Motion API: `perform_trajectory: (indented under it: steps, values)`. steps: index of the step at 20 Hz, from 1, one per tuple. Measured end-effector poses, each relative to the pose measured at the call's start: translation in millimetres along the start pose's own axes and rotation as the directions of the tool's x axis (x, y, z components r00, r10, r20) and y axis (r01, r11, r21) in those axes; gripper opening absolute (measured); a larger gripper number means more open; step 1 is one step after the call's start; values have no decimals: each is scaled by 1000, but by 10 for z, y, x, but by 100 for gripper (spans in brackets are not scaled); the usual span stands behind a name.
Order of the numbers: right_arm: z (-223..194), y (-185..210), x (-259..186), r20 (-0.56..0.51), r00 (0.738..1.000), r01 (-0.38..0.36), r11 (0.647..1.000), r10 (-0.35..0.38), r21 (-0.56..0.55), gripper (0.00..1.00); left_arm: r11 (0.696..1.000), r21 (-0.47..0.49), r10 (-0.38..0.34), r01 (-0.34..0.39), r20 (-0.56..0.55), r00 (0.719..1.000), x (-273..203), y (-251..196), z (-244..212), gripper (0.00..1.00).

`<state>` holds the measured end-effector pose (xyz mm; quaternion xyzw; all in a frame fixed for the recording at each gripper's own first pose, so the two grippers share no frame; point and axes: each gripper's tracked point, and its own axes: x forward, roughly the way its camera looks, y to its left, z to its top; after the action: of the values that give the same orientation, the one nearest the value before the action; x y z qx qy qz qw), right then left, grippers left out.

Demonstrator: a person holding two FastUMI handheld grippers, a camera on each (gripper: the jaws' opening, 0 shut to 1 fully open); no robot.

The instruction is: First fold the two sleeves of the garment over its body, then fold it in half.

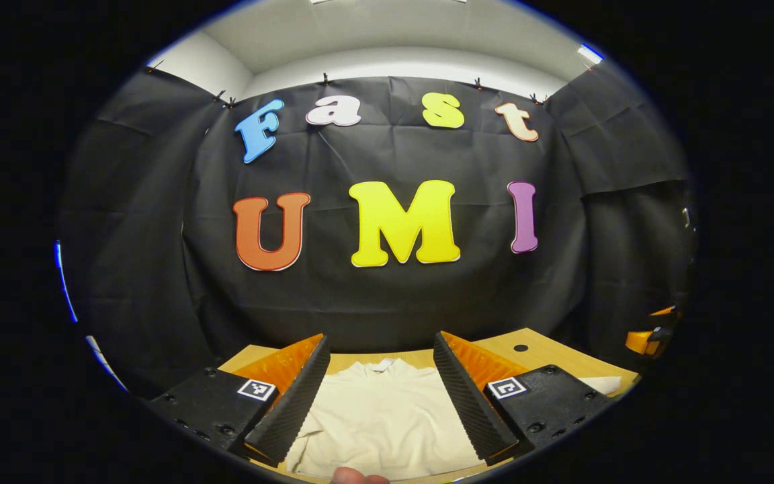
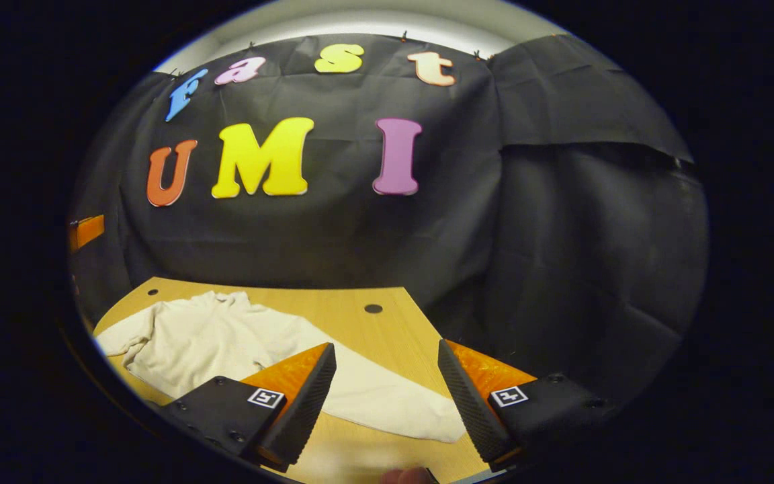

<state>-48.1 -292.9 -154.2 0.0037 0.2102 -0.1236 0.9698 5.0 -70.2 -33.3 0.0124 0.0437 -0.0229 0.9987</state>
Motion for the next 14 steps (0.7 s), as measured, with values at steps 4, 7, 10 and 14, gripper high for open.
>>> perform_trajectory:
  steps: [4, 7, 10, 14]
  values:
    - [-650, -526, 179, -182, 981, 79, 996, -69, 49, 94, 1000, 12, 5, -5, -36, 999, 5, -69, -115, 98]
    - [-976, -705, 338, -258, 962, 95, 995, -83, 33, 95, 1000, 28, 13, -11, -42, 999, 3, -87, -121, 98]
    - [-1252, -716, 470, -334, 941, 61, 998, -58, -2, 95, 999, 42, 12, -9, -63, 998, -8, -95, -174, 98]
    - [-1612, -804, 687, -419, 907, 45, 999, -48, -16, 95, 998, 58, 31, -26, -84, 996, -8, -56, -237, 99]
